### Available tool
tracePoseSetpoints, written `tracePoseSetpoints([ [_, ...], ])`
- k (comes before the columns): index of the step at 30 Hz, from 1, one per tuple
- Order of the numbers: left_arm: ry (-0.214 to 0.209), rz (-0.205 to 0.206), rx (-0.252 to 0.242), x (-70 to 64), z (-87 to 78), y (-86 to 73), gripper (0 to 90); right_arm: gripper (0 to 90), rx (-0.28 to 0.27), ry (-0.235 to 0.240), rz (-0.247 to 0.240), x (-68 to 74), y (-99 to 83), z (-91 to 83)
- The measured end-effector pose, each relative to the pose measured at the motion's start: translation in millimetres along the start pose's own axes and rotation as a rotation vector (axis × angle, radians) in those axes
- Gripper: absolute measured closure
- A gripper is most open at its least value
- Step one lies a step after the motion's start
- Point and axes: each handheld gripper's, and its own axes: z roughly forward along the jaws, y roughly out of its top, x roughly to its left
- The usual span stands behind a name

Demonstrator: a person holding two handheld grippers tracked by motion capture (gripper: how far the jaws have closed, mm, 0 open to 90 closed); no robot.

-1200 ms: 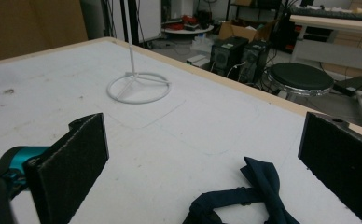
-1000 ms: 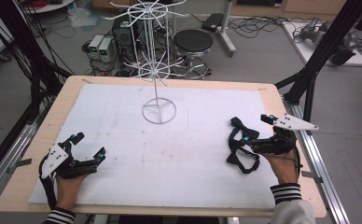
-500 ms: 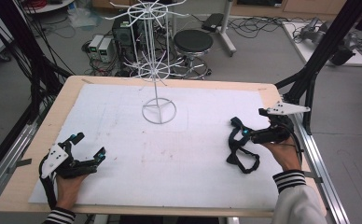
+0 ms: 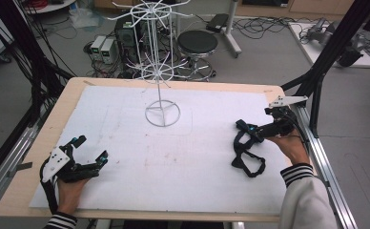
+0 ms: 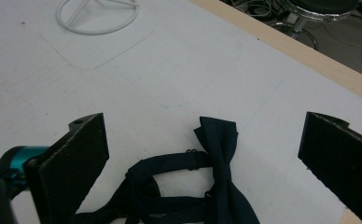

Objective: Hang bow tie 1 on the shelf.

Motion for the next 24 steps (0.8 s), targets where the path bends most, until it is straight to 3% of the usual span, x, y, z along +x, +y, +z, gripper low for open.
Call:
tracePoseSetpoints([
  [11, 0.0, -0.002, -0.001, 0.1, 0.0, 0.0, 1.7, 0.7, 0.081, -0.002, -0.001, -14.4, 4.7, 20.0],
  [21, 0.0, -0.001, -0.001, 0.0, 0.0, 0.0, 1.7, 2.7, 0.225, -0.013, -0.023, -25.6, 6.0, 36.3],
  [24, 0.0, -0.002, -0.002, 0.0, 0.1, 0.0, 1.7, 2.7, 0.221, -0.012, -0.026, -26.7, 6.3, 39.4],
])
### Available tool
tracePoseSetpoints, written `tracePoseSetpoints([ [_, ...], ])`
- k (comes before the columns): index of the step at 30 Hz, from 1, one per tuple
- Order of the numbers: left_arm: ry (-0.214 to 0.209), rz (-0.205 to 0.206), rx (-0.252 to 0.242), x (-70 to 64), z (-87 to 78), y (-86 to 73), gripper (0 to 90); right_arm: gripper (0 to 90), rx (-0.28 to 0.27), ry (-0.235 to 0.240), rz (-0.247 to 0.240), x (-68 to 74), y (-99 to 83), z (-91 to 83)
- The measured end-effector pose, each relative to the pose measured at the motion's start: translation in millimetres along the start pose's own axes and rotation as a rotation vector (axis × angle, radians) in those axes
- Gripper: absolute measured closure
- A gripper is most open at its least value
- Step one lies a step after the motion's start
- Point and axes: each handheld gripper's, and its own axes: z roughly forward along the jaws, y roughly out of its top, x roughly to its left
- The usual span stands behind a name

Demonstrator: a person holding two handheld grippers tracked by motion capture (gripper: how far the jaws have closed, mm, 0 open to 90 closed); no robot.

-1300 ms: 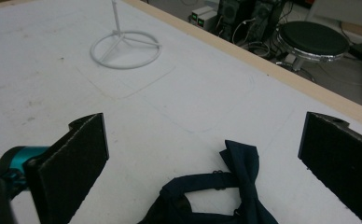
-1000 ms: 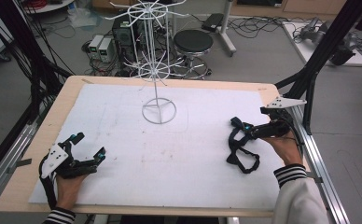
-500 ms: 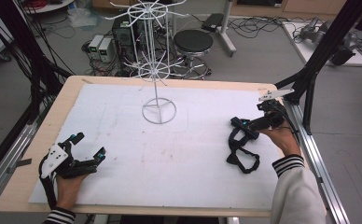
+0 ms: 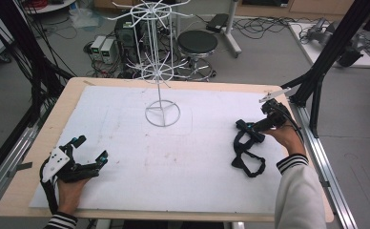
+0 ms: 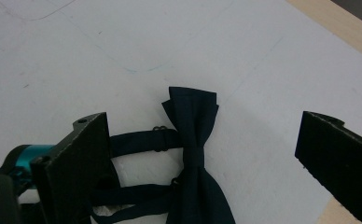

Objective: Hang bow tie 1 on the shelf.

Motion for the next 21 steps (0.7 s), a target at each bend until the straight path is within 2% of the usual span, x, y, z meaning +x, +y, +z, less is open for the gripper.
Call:
tracePoseSetpoints([
  [3, -0.001, 0.0, 0.001, 0.1, -0.1, 0.0, 1.7, 2.7, 0.055, -0.001, 0.001, -1.1, -1.0, 9.1],
  [9, -0.001, -0.001, 0.0, 0.0, -0.1, 0.0, 1.7, 2.8, 0.098, 0.003, -0.007, -1.7, -1.6, 19.7],
  [13, -0.001, -0.003, -0.002, 0.0, 0.0, -0.1, 1.7, 5.2, 0.165, 0.013, -0.021, -2.2, -3.0, 30.1],
  [21, -0.001, -0.004, -0.004, -0.1, -0.1, -0.1, 1.7, 5.9, 0.211, 0.024, -0.018, -2.2, -4.7, 42.0],
])
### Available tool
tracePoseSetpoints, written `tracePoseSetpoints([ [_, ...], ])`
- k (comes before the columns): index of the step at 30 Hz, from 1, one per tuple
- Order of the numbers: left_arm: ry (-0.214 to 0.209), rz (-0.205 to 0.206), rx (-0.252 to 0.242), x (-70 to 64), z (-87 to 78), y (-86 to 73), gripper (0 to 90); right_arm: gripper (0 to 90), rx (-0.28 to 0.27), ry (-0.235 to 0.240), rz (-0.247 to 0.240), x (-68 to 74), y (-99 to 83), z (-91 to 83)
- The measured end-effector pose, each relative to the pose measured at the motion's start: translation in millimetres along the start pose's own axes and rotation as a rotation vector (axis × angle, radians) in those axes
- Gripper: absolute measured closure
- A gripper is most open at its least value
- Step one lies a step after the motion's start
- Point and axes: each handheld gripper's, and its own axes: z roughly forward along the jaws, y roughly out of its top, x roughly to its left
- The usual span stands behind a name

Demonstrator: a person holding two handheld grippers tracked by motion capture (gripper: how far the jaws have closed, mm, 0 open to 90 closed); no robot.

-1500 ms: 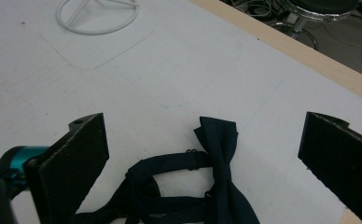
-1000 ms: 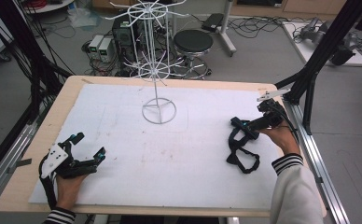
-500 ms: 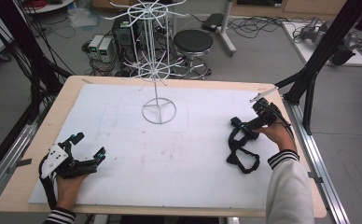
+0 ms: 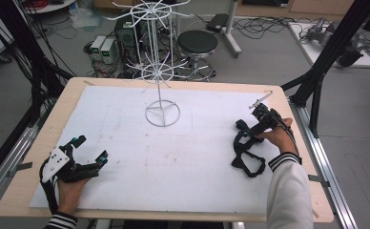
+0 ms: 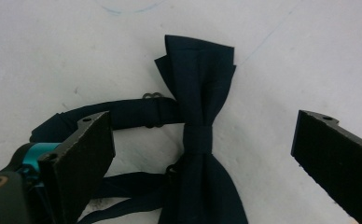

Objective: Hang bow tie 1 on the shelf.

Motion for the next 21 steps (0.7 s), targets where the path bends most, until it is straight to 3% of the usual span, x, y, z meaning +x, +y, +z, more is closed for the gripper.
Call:
tracePoseSetpoints([
  [3, 0.0, 0.001, 0.0, 0.2, -0.2, 0.0, 1.7, 7.9, 0.018, 0.013, 0.004, -0.1, -0.8, 3.7],
  [5, 0.0, 0.001, 0.0, 0.2, -0.2, 0.0, 1.7, 17.4, 0.031, 0.028, 0.005, 0.3, -0.8, 5.5],
  [7, 0.0, 0.001, 0.001, 0.3, -0.2, 0.0, 1.7, 17.7, 0.042, 0.038, 0.002, 0.8, -0.5, 7.6],
  [13, 0.002, 0.001, 0.0, 0.3, -0.3, 0.0, 1.7, 27.3, 0.069, 0.02, -0.01, 0.1, 0.4, 11.4],
  [18, 0.002, 0.001, 0.0, 0.4, -0.4, 0.0, 1.7, 36.3, 0.091, 0.011, 0.025, -1.5, -0.1, 12.4],
  [21, 0.002, 0.0, -0.001, 0.3, -0.3, -0.1, 1.7, 39.9, 0.101, 0.014, 0.022, -1.7, 0.0, 13.7],
])
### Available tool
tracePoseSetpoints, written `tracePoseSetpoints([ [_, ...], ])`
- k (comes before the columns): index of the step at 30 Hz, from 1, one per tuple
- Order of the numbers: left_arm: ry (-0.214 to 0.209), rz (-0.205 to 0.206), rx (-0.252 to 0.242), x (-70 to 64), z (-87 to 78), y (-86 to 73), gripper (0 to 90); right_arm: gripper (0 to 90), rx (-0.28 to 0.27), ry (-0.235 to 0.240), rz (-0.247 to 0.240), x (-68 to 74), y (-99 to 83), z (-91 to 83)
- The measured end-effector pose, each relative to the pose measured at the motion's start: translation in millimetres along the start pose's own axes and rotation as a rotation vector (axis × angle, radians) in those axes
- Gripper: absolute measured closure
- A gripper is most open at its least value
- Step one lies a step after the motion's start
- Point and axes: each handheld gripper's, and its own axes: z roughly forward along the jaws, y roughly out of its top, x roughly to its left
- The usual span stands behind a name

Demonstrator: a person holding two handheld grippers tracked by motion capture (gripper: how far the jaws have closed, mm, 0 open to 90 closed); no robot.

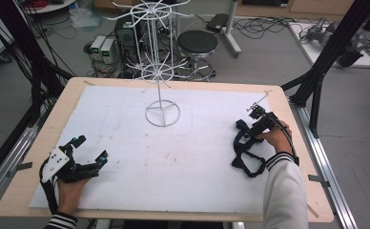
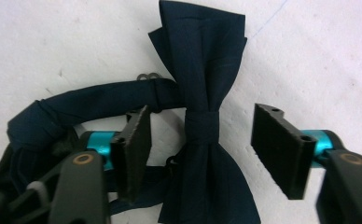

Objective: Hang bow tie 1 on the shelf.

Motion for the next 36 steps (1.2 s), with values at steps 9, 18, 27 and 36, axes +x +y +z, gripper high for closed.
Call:
tracePoseSetpoints([
  [9, 0.0, -0.001, -0.001, 0.0, 0.0, 0.0, 1.7, 50.5, 0.018, -0.005, 0.008, -1.7, 0.8, 2.7],
  [18, 0.0, -0.001, -0.001, 0.1, -0.1, 0.0, 1.7, 66.9, 0.027, 0.019, 0.008, -2.0, 2.4, 4.9],
  [27, 0.0, -0.001, -0.002, 0.2, -0.1, -0.1, 1.7, 75.6, 0.029, 0.026, 0.015, -0.7, 3.7, 4.7],
  [36, 0.0, 0.0, -0.002, 0.2, 0.0, -0.1, 1.7, 75.7, 0.01, 0.038, 0.03, -0.7, 3.7, 2.3],
])
